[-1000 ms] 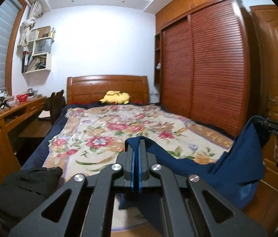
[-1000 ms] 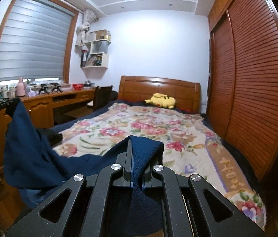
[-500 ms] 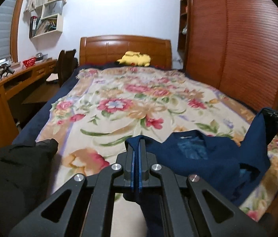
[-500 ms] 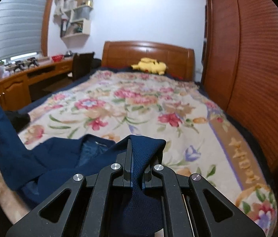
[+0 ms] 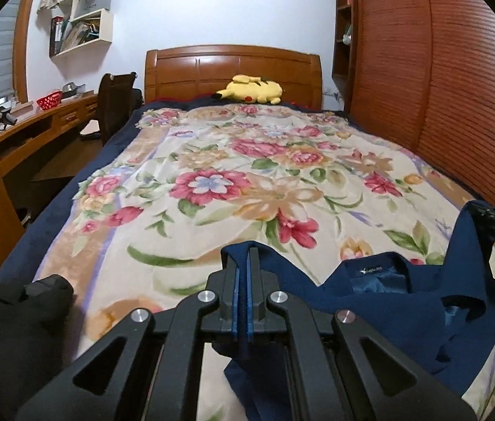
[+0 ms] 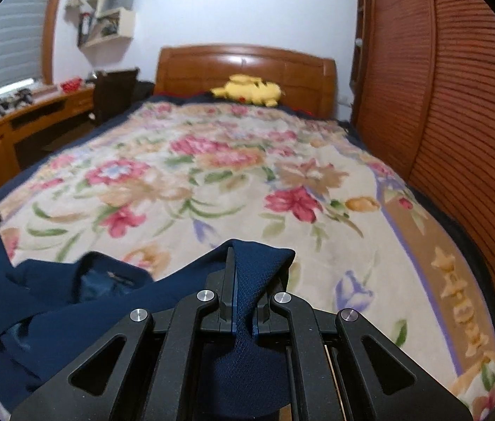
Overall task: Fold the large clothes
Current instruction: 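Lower the hem onto the collar and open both grippers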
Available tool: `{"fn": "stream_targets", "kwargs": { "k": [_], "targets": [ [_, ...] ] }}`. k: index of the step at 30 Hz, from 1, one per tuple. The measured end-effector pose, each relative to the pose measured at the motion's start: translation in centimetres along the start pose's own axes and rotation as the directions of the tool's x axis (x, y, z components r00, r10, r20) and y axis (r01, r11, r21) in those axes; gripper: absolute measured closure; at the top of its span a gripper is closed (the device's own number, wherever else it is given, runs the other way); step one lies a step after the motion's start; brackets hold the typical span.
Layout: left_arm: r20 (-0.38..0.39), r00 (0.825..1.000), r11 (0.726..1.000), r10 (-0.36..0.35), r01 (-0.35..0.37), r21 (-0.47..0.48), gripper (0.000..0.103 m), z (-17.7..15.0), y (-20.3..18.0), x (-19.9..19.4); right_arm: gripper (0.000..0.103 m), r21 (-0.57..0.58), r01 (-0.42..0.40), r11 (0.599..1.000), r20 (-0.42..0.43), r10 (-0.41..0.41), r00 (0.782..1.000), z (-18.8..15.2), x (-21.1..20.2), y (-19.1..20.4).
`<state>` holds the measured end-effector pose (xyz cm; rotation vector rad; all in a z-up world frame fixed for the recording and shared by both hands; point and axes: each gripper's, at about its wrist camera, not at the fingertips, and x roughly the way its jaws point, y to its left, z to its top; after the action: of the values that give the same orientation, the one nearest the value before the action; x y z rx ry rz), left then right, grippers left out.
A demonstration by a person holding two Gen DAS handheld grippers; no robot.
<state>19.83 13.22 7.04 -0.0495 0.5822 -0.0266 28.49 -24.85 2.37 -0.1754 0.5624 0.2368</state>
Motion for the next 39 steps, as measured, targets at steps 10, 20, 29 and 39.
{"fn": "stream_targets", "kwargs": {
  "k": [10,20,29,39],
  "targets": [
    [-0.062,0.994,0.994,-0.087,0.091,0.058,0.066,-3.6,-2.7,-1.6,0.045,-0.149,-0.015,0.989,-0.182,-0.013,0.983,-2.6,3.9,3.3],
    [-0.018,0.989,0.988,-0.15,0.15,-0.028,0.054,-7.2,-3.3,-5.3,0.031,-0.214,-0.185,0.959,-0.115,0.163,0.98,-2.6,-1.0,7.7],
    [-0.018,0.991,0.99,-0.134,0.133,-0.046,0.053,-9.7,-2.2,-6.0,0.031,-0.318,-0.391,0.864,-0.219,0.334,0.917,-5.9,-0.9,16.0],
    [-0.065,0.991,0.993,-0.117,0.116,-0.022,0.053,-11.9,-0.9,-5.2,0.031,-0.464,-0.453,0.761,-0.293,0.35,0.89,-8.8,-0.8,23.2]
  ]
}}
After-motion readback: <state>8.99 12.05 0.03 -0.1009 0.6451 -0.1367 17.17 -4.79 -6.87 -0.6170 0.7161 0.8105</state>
